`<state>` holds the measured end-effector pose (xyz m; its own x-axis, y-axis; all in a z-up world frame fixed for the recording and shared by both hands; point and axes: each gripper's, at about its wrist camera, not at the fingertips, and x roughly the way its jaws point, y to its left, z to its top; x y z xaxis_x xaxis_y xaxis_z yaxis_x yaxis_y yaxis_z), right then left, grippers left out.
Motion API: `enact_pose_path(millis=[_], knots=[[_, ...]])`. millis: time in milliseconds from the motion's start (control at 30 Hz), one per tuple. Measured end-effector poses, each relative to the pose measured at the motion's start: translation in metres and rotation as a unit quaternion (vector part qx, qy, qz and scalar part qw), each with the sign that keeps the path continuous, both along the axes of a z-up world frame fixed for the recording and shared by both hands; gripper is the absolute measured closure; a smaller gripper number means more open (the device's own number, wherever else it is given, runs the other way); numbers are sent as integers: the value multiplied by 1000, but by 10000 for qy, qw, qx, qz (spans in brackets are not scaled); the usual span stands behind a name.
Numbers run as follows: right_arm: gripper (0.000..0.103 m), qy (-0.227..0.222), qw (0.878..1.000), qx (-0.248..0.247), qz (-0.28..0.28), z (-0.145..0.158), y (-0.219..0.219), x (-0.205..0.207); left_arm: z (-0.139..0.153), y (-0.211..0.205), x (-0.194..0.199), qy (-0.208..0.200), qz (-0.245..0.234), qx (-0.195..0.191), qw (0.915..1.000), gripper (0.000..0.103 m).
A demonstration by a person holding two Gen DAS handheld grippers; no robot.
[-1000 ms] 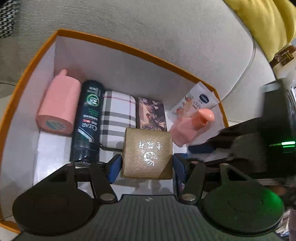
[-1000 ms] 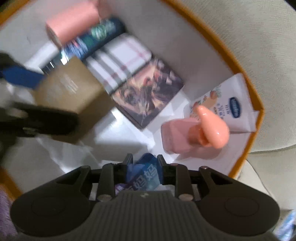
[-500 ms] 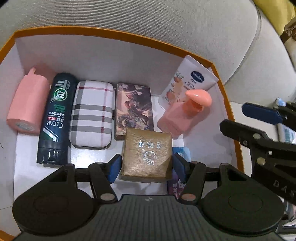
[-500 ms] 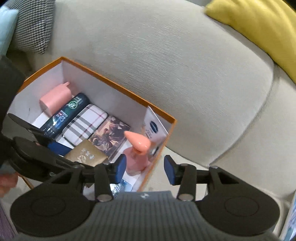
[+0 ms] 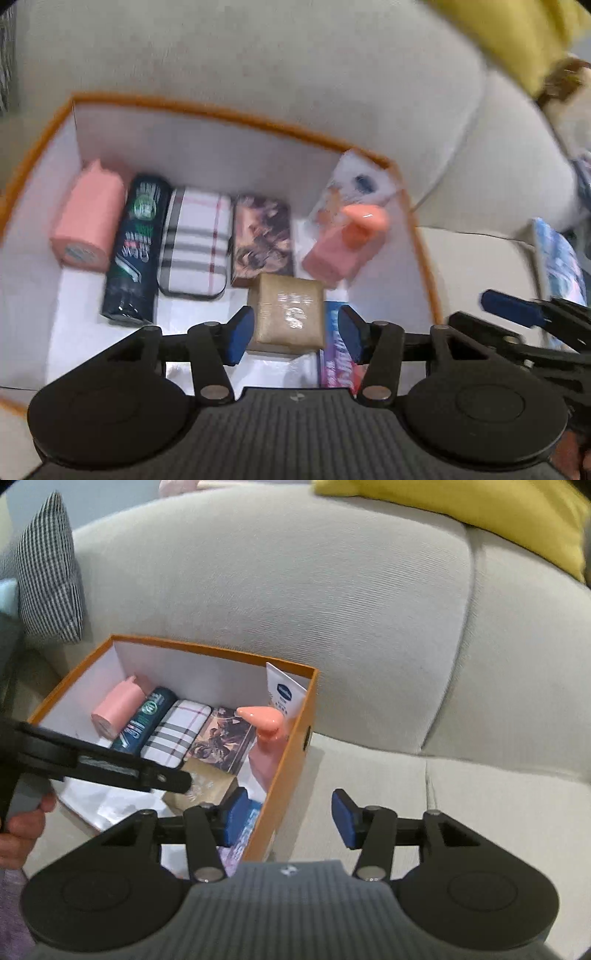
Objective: Organize rigid objects
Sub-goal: 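Open both tools and move them out of the box to the remaining items, then grasp the yellow tape measure with the left tool while the right tool grasps the clear cube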
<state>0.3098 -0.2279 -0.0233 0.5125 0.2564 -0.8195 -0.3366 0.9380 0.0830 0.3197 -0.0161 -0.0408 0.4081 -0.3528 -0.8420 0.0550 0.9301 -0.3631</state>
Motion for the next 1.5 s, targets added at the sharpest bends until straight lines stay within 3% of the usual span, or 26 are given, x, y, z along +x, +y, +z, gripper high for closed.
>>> enact_pose_path(millis=[133, 233, 333, 567, 733, 800, 867, 1000, 1067, 1200, 1333, 1500], knots=[[41, 44, 9994, 310, -164, 1, -12, -35, 32, -2, -44, -595, -354, -112, 9975, 43], [41, 210, 9983, 456, -280, -7, -16, -65, 42, -4, -77, -772, -487, -164, 9957, 43], [40, 454, 9968, 539, -370, -23, -15, -91, 32, -9, -106, -750, -581, -233, 9952, 43], [39, 924, 9942, 233, -497, -68, -4, -132, -13, -14, -146, -532, -481, -53, 9974, 47], [40, 1024, 9938, 140, -420, -80, -1, -135, -23, -16, -151, -613, -590, 156, 9963, 47], [43, 1094, 9930, 129, -427, -84, 0, -133, -23, -16, -153, -715, -671, 212, 9950, 47], [54, 1160, 9922, 137, -443, -87, -2, -130, -25, -18, -153, -759, -770, 284, 9937, 47], [54, 1128, 9919, 139, -567, -86, -11, -125, -32, -29, -151, -860, -1044, 440, 9898, 47], [54, 1003, 9923, -116, -717, -85, -17, -120, -34, -38, -149, -998, -1253, 568, 9854, 47], [54, 1068, 9891, -31, -1016, -87, -40, -107, -46, -63, -141, -1311, -1849, 852, 9702, 45], [54, 1166, 9874, 154, -1057, -89, -50, -102, -64, -88, -138, -1548, -2589, 1313, 9443, 33], [53, 1269, 9864, 220, -1024, -95, -53, -100, -82, -105, -137, -1768, -3108, 1749, 9174, 29]])
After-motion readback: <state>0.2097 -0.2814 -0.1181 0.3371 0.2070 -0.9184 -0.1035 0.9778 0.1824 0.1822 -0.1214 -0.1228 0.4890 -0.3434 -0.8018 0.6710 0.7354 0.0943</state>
